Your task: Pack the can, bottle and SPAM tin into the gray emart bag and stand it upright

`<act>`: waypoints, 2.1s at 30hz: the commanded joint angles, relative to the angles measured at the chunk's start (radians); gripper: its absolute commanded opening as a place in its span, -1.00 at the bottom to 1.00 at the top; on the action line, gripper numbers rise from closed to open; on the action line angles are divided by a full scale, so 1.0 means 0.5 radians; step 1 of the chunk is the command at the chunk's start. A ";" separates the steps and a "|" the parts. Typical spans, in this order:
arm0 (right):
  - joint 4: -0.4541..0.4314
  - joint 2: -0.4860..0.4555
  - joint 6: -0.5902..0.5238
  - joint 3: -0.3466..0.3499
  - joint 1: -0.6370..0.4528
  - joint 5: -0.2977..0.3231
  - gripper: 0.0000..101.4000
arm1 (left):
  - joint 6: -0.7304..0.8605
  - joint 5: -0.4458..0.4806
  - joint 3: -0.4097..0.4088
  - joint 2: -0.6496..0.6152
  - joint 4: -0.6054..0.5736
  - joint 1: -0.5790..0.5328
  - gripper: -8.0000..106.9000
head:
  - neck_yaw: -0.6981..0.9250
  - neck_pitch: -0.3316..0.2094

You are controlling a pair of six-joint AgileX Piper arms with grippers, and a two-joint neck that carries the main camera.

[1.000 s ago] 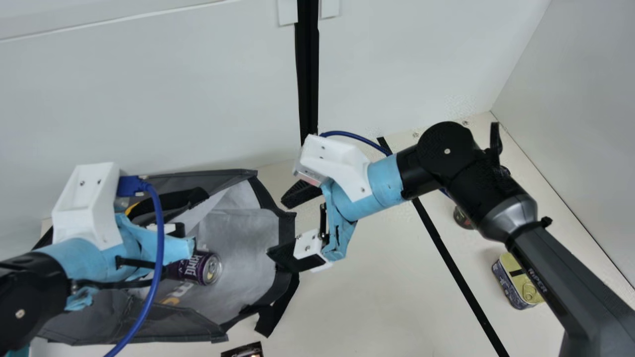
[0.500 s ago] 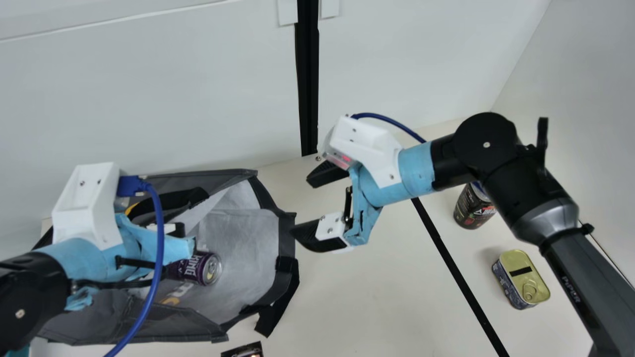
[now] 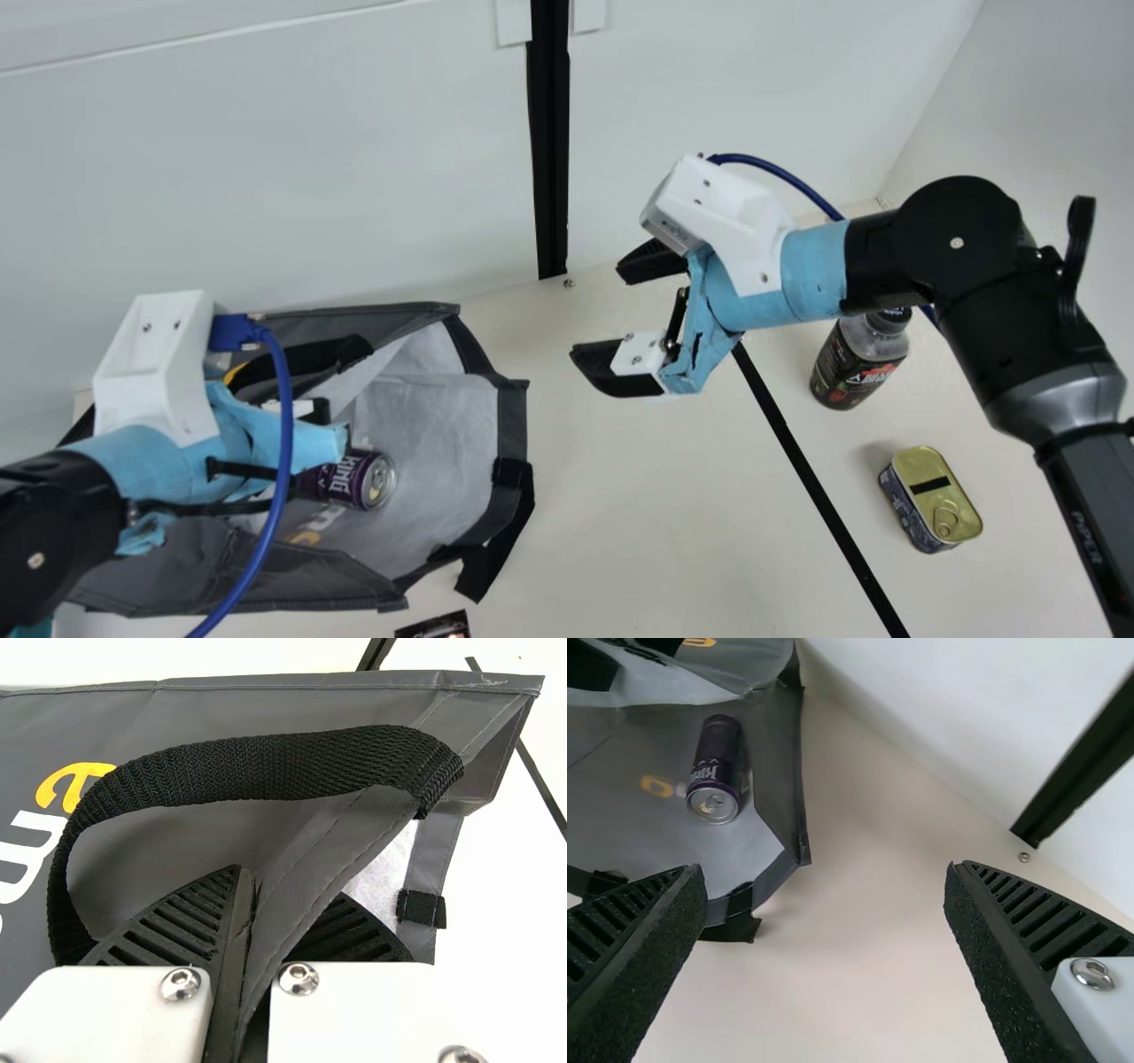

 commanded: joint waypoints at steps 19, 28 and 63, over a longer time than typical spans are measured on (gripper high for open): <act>-0.350 -0.242 0.369 0.046 -0.177 -0.236 0.87 | 0.000 0.000 0.000 0.000 0.000 0.000 -1.00 | -0.002 -0.045; -0.528 -0.318 0.463 -0.003 -0.306 -0.242 0.87 | 0.000 0.000 0.000 0.000 0.000 0.000 -1.00 | -0.002 -0.045; -1.654 -0.634 1.549 -0.150 -0.286 0.056 0.87 | 0.000 0.000 0.000 0.000 0.000 0.000 -1.00 | -0.002 -0.045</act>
